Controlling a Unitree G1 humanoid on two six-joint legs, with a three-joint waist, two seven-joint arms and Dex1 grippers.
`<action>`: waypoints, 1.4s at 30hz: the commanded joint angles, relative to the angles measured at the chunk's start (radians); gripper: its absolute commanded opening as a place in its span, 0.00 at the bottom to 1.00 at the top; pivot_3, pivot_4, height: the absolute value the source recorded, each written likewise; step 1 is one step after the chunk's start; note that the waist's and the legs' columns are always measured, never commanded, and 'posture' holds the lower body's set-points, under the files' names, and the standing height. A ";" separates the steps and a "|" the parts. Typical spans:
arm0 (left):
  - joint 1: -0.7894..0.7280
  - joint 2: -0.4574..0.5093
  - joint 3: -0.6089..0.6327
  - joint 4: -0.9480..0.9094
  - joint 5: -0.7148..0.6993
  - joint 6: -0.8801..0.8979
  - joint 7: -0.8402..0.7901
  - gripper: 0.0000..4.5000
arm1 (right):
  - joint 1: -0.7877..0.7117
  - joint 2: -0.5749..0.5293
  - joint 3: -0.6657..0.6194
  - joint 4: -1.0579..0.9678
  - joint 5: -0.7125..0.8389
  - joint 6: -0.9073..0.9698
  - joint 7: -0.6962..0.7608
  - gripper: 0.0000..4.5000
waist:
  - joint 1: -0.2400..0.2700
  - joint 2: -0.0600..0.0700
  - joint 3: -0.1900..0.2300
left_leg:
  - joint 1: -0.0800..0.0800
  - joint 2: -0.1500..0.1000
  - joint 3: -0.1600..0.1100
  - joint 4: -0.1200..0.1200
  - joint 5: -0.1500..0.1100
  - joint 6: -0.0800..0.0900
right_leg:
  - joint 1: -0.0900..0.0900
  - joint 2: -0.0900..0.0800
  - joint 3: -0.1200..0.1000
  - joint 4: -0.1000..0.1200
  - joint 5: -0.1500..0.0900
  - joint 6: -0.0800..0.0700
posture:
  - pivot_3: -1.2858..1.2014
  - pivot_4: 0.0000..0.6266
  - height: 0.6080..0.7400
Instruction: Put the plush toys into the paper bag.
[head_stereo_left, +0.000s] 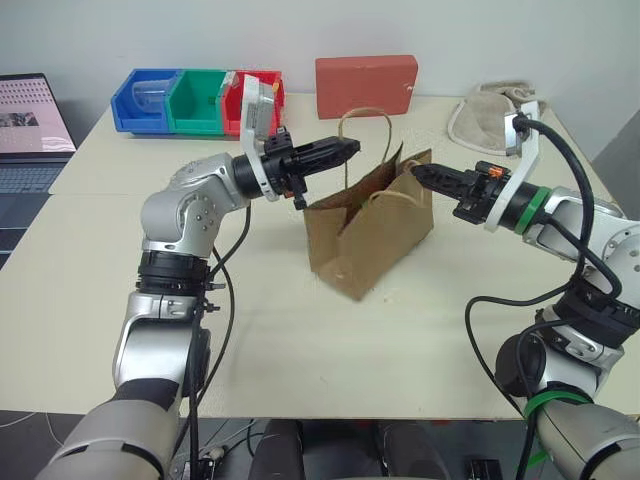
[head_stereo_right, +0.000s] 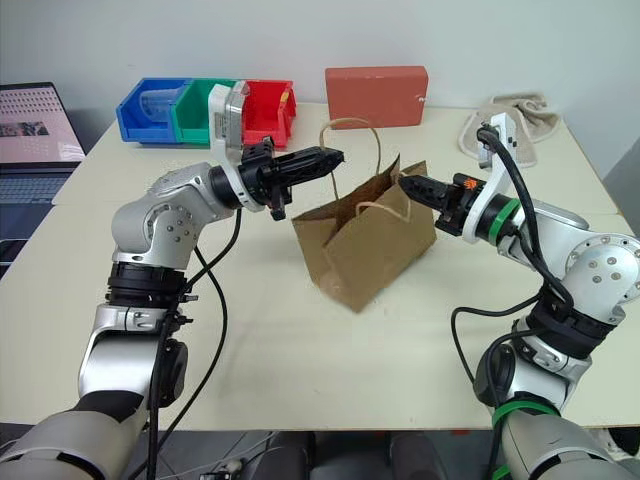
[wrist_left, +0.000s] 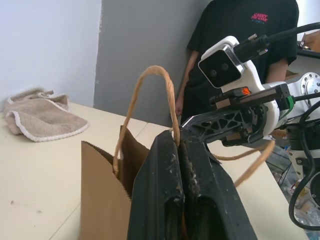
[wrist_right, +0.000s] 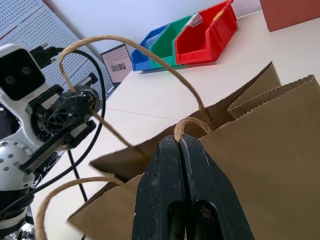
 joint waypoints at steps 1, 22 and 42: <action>-0.051 0.003 0.019 0.022 0.017 -0.034 -0.021 0.00 | -0.031 -0.003 -0.008 -0.016 0.042 0.008 -0.011 0.00 | 0.000 0.000 0.000 | 0.000 0.000 0.000 0.000 0.000 0.000 | 0.000 0.000 0.000 0.000 0.000 0.000 | 0.52 0.24 1.00; 0.189 0.168 0.094 -0.252 0.050 0.060 0.022 0.89 | 0.066 -0.319 0.211 -0.179 0.065 -0.146 0.251 1.00 | -0.010 0.001 0.001 | 0.000 0.001 -0.001 -0.001 0.000 0.000 | 0.000 0.000 -0.001 -0.001 -0.001 -0.001 | 0.52 0.24 1.00; 0.314 0.119 0.025 -0.261 0.091 -0.006 0.059 1.00 | 0.385 -0.704 0.273 -0.270 0.082 -0.454 0.631 1.00 | 0.006 0.001 0.001 | 0.000 0.000 0.000 0.002 0.000 0.000 | 0.001 0.000 -0.001 -0.002 -0.001 -0.001 | 0.52 0.24 1.00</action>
